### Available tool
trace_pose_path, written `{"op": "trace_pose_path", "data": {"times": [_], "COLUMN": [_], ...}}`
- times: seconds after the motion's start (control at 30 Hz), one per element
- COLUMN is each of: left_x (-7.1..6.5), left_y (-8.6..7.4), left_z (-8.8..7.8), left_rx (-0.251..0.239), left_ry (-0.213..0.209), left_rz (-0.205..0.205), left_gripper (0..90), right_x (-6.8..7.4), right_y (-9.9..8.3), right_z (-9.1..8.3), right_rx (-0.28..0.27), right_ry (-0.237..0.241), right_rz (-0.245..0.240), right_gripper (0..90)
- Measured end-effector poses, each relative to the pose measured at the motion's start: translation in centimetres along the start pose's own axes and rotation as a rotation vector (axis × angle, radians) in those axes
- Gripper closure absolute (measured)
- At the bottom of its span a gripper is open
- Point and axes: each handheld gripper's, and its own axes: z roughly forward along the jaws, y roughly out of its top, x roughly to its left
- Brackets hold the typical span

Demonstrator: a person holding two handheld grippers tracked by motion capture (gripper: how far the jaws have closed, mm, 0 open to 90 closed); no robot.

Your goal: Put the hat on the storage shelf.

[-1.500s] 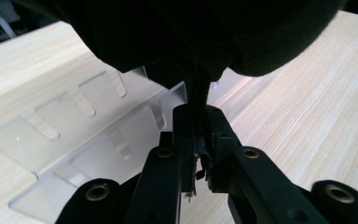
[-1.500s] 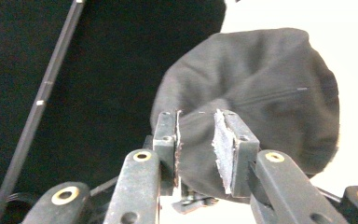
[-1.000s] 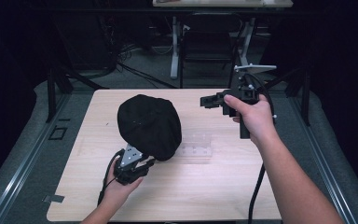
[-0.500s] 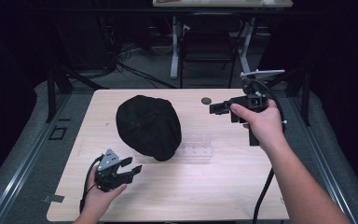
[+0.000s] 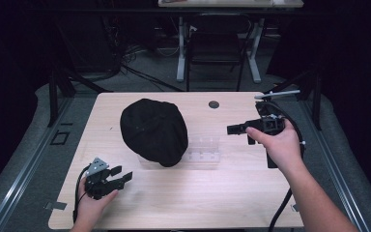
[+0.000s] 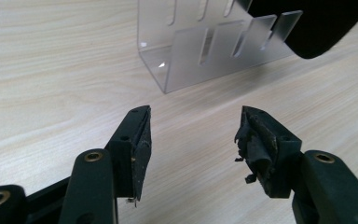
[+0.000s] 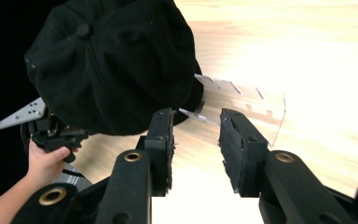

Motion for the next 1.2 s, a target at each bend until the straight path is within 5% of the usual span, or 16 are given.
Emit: {"op": "trace_pose_path", "data": {"times": [0.33, 0.77, 1.2], "left_x": [0.1, -0.1, 0.0], "left_y": [-0.1, -0.2, -0.3], "left_z": [0.2, 0.2, 0.3], "left_rx": [-0.005, -0.003, -0.002], "left_ry": [0.005, -0.022, -0.012], "left_rz": [-0.009, 0.002, -0.004], "left_gripper": [44.7, 47.2, 44.9], "right_x": [-1.3, -2.5, -5.2], "right_y": [-3.6, -9.1, -13.0], "right_z": [1.1, 3.3, 6.6], "right_rx": [0.012, -0.004, -0.057], "right_ry": [-0.096, -0.146, -0.184], "right_rz": [-0.048, -0.086, -0.06], "right_gripper": [62.3, 61.5, 60.7]}}
